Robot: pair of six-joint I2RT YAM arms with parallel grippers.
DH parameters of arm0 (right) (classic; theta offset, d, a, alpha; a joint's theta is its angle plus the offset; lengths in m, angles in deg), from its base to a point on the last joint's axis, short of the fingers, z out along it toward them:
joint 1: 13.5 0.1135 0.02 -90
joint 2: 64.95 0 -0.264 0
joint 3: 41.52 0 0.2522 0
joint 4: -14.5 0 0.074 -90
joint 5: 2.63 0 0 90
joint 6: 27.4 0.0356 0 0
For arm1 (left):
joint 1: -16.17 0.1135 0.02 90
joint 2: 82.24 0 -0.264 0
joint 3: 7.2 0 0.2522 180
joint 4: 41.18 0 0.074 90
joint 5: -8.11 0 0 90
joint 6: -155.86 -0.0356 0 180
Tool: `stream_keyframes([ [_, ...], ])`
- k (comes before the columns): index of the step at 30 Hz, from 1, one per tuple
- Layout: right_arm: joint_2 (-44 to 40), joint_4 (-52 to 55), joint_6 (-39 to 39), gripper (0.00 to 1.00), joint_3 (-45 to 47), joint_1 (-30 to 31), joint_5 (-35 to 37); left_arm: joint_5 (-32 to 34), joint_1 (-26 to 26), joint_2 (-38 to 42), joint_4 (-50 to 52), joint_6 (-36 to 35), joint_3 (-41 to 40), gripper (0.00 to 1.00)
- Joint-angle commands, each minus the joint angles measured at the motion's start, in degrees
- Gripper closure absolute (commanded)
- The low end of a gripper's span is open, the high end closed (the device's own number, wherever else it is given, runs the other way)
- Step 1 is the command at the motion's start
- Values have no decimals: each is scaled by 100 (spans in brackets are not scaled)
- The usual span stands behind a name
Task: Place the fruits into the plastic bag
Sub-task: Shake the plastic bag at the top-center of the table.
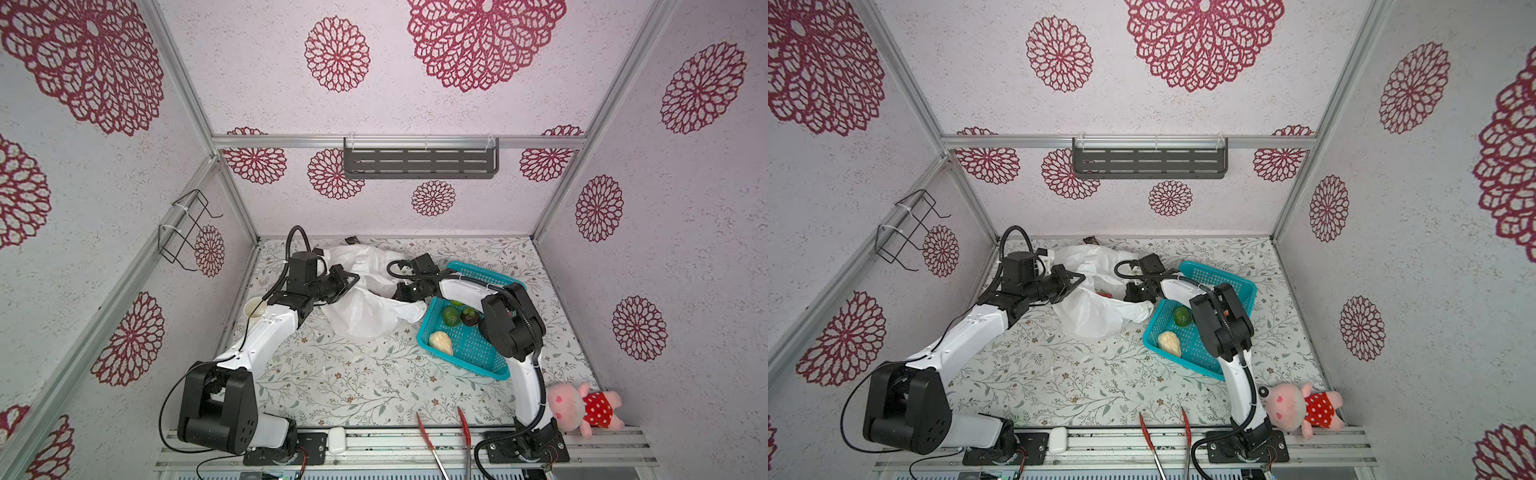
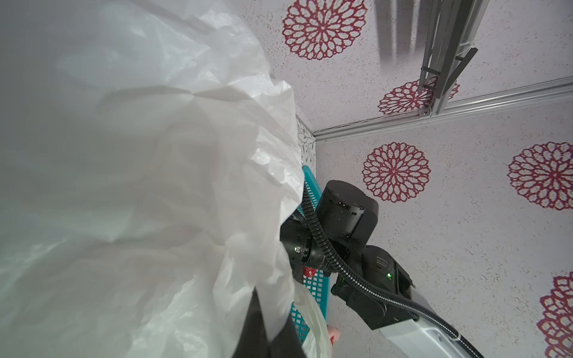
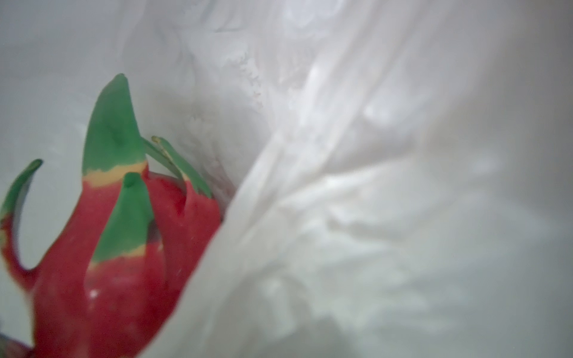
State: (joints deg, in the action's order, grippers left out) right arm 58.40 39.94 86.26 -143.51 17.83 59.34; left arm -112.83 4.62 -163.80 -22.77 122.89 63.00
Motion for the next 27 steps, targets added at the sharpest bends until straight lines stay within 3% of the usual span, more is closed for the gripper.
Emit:
stream_keyframes([
  [1, -838, -1013, 445, 100, 163, -121, -622, 36, 57, 71, -5, -26, 147, 100],
  [7, -1596, -2029, 1021, 100, 531, -273, -1022, -54, 109, 179, 11, 25, 254, 100],
  [14, -2057, -2060, 1103, 100, 370, -351, -1085, -278, 170, 399, 75, -19, 604, 100],
  [26, -1987, 537, 175, 100, -410, -361, 186, -103, 234, 447, 600, -164, 834, 100],
  [27, -1977, 684, 193, 95, -376, -359, 313, -50, 211, 387, 628, -166, 808, 100],
])
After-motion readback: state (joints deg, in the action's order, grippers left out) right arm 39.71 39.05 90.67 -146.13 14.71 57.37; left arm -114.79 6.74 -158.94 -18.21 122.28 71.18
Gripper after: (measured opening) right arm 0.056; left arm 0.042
